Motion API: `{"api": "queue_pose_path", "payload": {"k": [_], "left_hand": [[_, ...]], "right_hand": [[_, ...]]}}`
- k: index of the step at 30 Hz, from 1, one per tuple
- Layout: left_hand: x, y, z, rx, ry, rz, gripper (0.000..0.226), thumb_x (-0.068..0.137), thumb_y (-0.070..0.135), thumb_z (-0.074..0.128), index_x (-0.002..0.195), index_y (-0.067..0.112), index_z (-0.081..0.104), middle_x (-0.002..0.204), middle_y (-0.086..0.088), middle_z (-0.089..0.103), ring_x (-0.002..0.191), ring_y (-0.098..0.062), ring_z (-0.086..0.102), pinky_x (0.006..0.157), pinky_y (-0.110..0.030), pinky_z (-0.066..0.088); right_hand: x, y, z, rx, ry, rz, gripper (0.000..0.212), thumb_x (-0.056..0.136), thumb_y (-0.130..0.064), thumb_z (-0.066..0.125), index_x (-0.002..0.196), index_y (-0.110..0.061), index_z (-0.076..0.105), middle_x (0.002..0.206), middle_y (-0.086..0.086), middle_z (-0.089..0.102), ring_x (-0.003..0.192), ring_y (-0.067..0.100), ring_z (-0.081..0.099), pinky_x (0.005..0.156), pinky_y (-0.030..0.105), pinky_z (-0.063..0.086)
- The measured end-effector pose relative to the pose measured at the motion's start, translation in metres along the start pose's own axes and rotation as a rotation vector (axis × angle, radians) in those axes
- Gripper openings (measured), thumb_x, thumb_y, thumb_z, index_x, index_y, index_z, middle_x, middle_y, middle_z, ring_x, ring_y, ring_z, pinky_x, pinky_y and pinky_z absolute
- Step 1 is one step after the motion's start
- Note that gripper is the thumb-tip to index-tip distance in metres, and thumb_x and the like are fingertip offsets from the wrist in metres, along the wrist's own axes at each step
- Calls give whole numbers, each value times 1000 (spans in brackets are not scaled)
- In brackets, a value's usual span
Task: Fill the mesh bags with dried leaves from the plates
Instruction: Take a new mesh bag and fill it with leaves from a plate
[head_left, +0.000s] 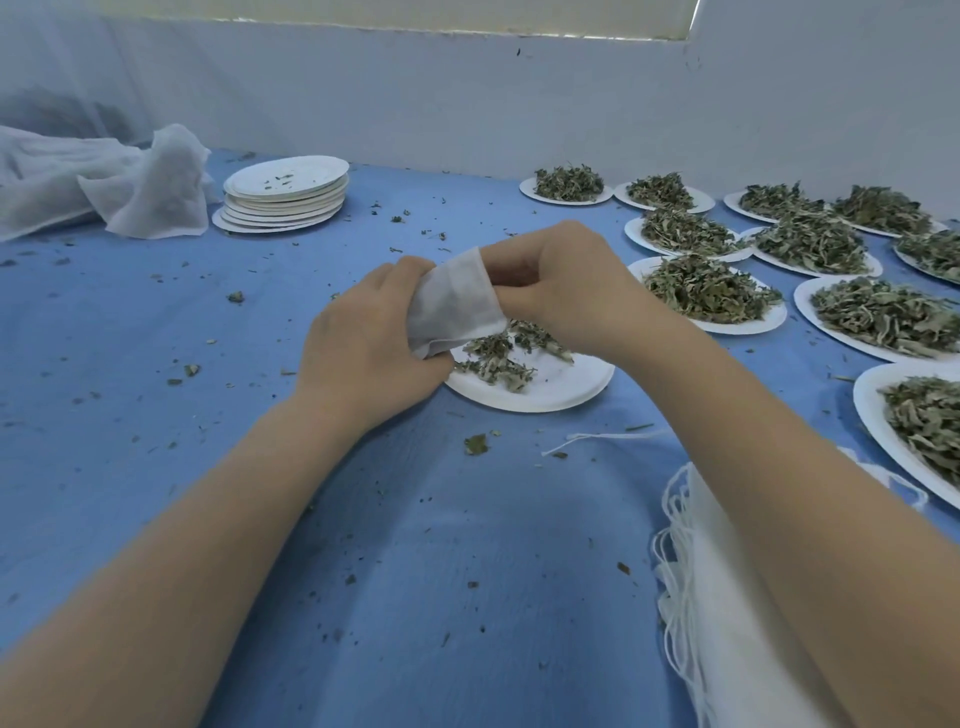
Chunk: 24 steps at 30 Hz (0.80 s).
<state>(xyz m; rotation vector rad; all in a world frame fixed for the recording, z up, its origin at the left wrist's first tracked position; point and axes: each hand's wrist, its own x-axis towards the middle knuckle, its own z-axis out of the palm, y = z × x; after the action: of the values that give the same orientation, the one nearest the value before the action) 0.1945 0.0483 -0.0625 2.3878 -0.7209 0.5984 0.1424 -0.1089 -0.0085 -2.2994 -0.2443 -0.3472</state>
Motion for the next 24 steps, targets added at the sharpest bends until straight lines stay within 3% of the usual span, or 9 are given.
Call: {"api": "queue_pose_path", "payload": {"k": [2,3,6,9,12,15,17,21,24], "left_hand": [[1,-1,1,-14,3,-13,52,67,22,68,116,16,52,103,-3,60,90,-28,54,72,-37,44],[1,-2,1,-19,3,-21,52,67,22,69,116,17,52,103,-2,60,90,-28,54,73,-37,44],[2,-3,2,-24,10,-25,52,67,22,70,116,17,52,104,-1,60,91,-27,54,73,-35,43],[0,-2,2,-35,26,-8,52,66,19,70,115,17,53,102,-2,61,88,-28,54,72,-35,43],[1,-4,2,-33,22,-16,52,66,19,69,115,17,53,102,-2,61,89,-28,54,71,-33,42],[4,-10,0,-18,23,-61,52,67,22,69,116,19,51,104,-1,60,91,-27,53,71,-31,39],[5,-14,-1,-12,28,-87,53,67,22,70,116,19,51,107,-2,60,93,-27,53,71,-31,38],[6,-18,-3,9,33,-107,55,66,22,69,118,19,50,108,-4,59,94,-29,53,70,-31,37],[5,-18,-2,26,20,-108,55,67,23,69,118,19,50,109,-5,59,94,-29,53,70,-30,35]], "right_hand": [[0,0,-4,27,-59,3,21,85,-13,65,99,-25,74,96,4,73,98,21,65,86,43,51],[0,1,-7,39,-63,-1,20,84,-13,66,98,-25,73,95,2,74,96,19,67,87,40,52],[3,3,-4,14,56,-3,13,79,-12,71,88,-22,72,80,-12,70,79,4,66,73,12,49],[4,2,9,-231,74,-43,18,79,-6,63,87,-18,74,70,-10,63,60,-1,56,55,7,39],[3,3,5,-166,-2,-35,20,84,-11,62,90,-25,74,50,-21,56,45,-8,46,46,6,34],[4,13,-4,-21,115,-20,12,87,-22,63,90,-29,73,64,-26,63,59,-11,54,58,3,36],[7,23,-3,-132,132,41,17,91,-25,57,100,-24,72,79,-20,64,70,-6,55,62,2,35],[9,39,15,-503,-208,80,36,98,-17,38,127,-19,57,133,-1,52,119,15,46,93,18,30],[7,39,18,-548,-333,62,41,95,-11,33,128,-19,57,139,-1,49,125,18,40,101,28,33]]}}
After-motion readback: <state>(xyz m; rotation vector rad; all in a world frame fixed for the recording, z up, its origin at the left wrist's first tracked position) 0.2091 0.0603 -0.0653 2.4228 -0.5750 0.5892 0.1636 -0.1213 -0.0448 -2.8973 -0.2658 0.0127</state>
